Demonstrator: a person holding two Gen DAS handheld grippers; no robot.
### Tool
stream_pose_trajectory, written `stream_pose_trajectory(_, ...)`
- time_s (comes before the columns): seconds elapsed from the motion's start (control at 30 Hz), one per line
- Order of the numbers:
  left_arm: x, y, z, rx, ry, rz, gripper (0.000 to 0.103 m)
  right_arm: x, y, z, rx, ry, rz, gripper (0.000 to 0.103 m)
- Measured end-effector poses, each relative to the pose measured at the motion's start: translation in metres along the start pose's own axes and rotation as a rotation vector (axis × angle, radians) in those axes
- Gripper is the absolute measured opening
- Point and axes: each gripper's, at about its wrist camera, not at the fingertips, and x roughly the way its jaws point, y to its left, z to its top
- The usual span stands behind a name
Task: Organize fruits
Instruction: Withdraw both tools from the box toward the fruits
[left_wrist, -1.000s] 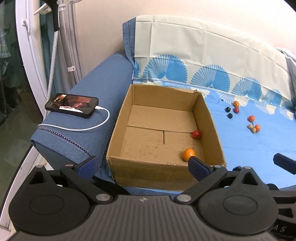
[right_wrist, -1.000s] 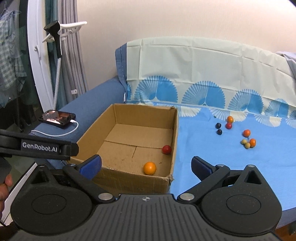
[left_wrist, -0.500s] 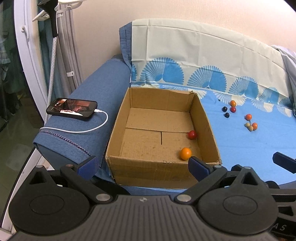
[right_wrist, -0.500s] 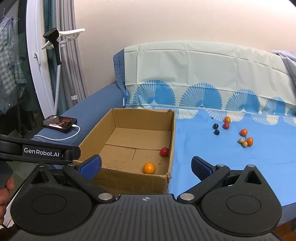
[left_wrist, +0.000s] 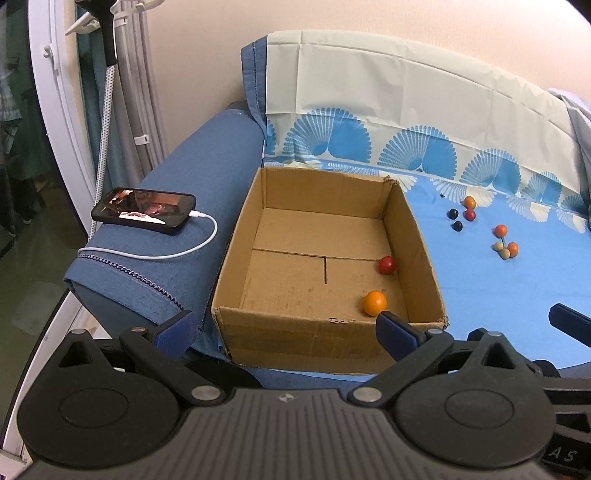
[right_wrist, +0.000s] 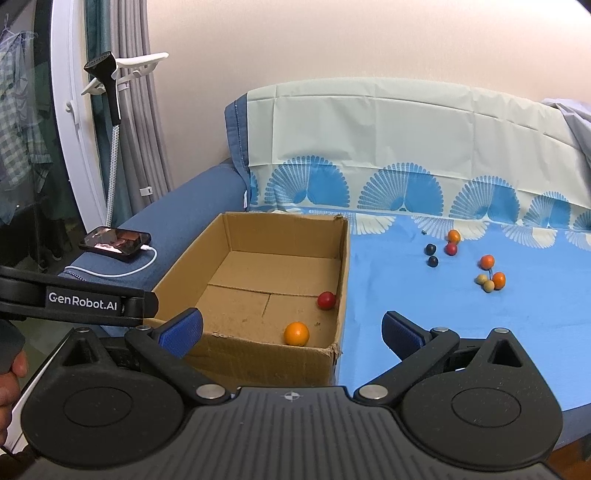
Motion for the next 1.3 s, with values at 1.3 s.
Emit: stream_pose_trajectory(1.3,0.060,-0.035,0.020,0.060,0.113,-0.006,0.103,0.052,-0.037,-0.003,0.112,0.106,-0.041,0.102)
